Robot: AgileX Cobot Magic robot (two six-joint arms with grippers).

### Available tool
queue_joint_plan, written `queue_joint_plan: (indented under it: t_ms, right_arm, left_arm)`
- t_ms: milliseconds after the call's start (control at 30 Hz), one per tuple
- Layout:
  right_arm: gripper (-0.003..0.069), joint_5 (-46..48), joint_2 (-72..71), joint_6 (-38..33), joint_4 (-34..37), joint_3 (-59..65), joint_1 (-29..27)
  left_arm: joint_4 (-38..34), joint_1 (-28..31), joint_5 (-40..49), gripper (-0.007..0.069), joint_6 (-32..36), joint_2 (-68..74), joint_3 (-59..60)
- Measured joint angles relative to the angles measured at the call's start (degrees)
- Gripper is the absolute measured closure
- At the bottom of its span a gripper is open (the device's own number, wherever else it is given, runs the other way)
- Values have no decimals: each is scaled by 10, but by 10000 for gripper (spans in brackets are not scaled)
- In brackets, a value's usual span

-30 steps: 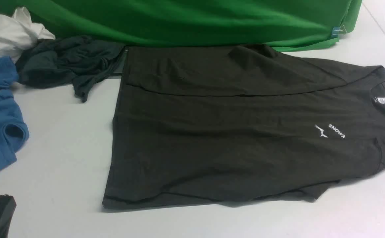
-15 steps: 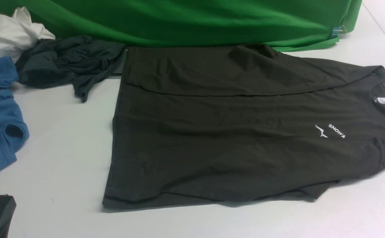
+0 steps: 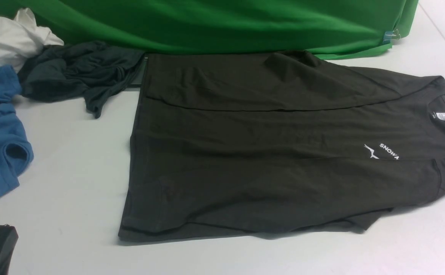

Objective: Fold a long-sleeved shirt on a white desktop.
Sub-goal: 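Grasp the left edge of the dark T-shirt lying flat on the table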

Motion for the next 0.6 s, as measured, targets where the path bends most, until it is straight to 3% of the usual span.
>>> queue_joint_plan:
  t_ms: [200, 367, 467, 600]
  right_arm:
    - [418, -13, 0, 0, 0, 0, 0]
    - [418, -96, 0, 1, 0, 0, 0]
    - [418, -170, 0, 36, 0, 0, 0]
    - [418, -242, 0, 106, 0, 0, 0]
  left_arm:
    - [0, 0, -14, 587, 16, 0, 0]
    - [-2, 0, -91, 587, 17, 0, 0]
    - [-2, 0, -173, 587, 17, 0, 0]
    - [0, 0, -213, 587, 17, 0, 0]
